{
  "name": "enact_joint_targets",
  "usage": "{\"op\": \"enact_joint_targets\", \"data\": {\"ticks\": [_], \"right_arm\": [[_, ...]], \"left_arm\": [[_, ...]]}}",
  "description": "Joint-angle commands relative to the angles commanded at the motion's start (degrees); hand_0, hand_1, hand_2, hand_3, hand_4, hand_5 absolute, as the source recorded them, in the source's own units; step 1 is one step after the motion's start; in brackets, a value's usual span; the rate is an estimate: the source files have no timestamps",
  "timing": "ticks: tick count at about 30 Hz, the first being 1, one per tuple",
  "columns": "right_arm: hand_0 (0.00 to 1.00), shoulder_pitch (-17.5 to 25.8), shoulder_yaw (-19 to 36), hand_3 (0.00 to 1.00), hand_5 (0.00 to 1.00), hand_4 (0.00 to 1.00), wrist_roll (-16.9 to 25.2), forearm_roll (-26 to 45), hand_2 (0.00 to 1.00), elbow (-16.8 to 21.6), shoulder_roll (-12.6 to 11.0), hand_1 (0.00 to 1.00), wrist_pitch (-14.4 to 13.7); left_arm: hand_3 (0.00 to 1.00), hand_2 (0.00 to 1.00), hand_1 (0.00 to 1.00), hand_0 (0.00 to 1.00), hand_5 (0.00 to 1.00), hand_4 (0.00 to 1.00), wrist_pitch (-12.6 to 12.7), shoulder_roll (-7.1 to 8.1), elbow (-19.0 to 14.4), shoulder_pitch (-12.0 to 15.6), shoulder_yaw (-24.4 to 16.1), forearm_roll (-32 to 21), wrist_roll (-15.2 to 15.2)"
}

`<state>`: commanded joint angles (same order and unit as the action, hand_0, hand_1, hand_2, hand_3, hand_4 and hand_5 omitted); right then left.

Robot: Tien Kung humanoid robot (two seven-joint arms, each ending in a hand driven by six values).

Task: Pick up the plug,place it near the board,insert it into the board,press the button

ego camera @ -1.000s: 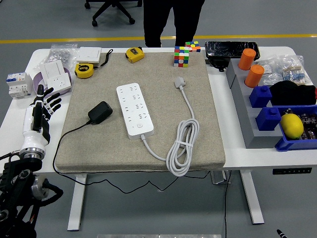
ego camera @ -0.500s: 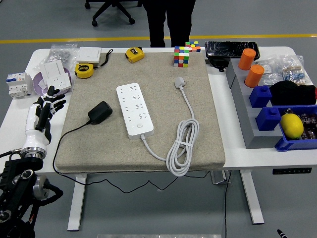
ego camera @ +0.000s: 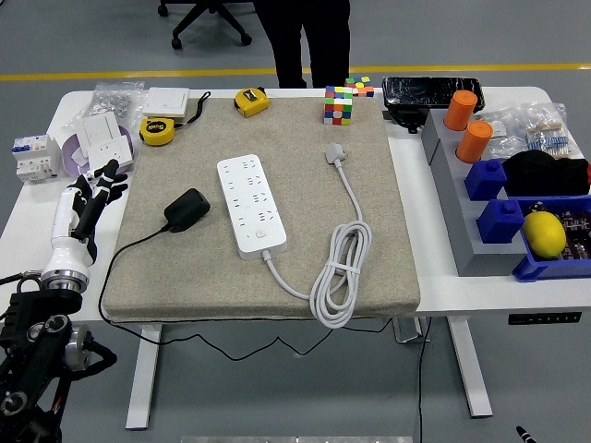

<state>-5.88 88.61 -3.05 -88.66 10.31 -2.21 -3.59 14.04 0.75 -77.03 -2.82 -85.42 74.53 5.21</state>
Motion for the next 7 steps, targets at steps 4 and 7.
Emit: {"op": "enact_joint_targets", "data": {"ticks": [4, 7], "right_arm": [[0.8, 0.0, 0.0, 0.754, 0.998, 0.998, 0.0, 0.0, 0.726, 0.0, 0.0, 0.735, 0.0], [0.8, 0.1, 0.1, 0.754, 0.998, 0.998, 0.0, 0.0, 0.726, 0.0, 0.0, 0.735, 0.0]], "left_arm": [[0.625, 0.565, 0.651, 0.71, 0.692, 0.998, -0.1, 0.09, -0.4, 0.0, 0.2, 0.7, -0.1], [0.625, 0.565, 0.651, 0.71, 0.692, 0.998, 0.0, 0.02, -0.8, 0.0, 0.1, 1.6, -0.3]]}}
